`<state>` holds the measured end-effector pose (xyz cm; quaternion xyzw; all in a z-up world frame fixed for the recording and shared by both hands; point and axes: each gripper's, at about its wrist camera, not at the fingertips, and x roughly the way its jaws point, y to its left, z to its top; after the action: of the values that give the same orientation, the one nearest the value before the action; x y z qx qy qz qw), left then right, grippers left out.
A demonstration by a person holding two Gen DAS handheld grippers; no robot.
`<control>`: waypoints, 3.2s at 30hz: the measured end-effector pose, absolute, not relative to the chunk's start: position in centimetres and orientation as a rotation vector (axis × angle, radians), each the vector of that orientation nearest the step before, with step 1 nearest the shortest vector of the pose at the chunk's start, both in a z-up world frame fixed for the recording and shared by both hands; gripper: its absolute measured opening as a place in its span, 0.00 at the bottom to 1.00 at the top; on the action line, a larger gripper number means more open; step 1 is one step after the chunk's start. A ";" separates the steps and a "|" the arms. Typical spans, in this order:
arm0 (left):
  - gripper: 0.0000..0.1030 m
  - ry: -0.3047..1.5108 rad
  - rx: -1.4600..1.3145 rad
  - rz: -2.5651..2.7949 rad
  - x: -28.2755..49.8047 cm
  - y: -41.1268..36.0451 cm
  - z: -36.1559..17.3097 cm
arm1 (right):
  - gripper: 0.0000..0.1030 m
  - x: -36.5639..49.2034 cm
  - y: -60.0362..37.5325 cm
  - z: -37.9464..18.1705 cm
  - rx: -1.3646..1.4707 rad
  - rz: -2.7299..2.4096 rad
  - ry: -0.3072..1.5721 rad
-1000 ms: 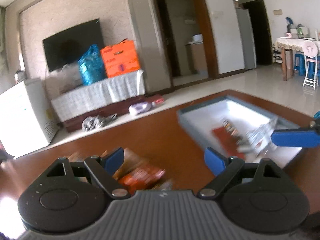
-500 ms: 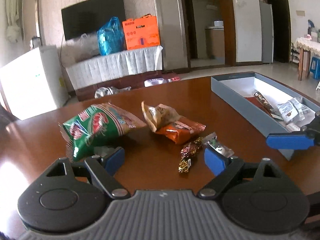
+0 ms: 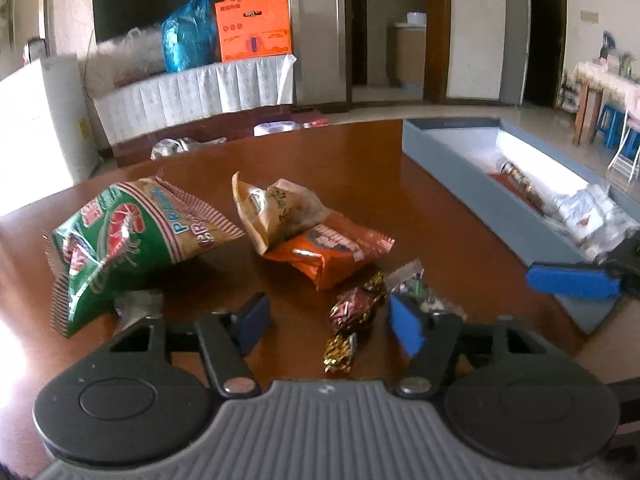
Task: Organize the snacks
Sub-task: 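Grasp gold wrapped candy with left tool while right tool grasps silver candy, then carry gold candy to box with left tool while right tool carries silver candy there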
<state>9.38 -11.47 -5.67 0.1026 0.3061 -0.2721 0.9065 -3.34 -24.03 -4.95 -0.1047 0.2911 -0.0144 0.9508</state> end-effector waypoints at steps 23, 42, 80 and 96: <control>0.27 0.655 0.153 -0.546 11.3 -9.5 -5.8 | 0.48 0.6 -22.7 -5.2 -0.160 0.006 0.609; 0.21 0.661 0.157 -0.585 11.1 -8.8 -6.1 | 0.17 0.2 -23.4 -4.7 -0.141 0.030 0.622; 0.20 0.562 0.190 -0.612 7.8 -13.0 -3.8 | 0.17 -5.9 -26.9 0.4 -0.157 0.014 0.492; 0.20 0.491 0.239 -0.688 7.7 -20.8 -1.2 | 0.17 -7.6 -33.0 0.5 -0.089 -0.116 0.485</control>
<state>7.71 -20.76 -1.19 0.1156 0.2378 -0.3331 0.9050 -7.62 -33.00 0.49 -0.0441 0.2399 -0.0575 0.9681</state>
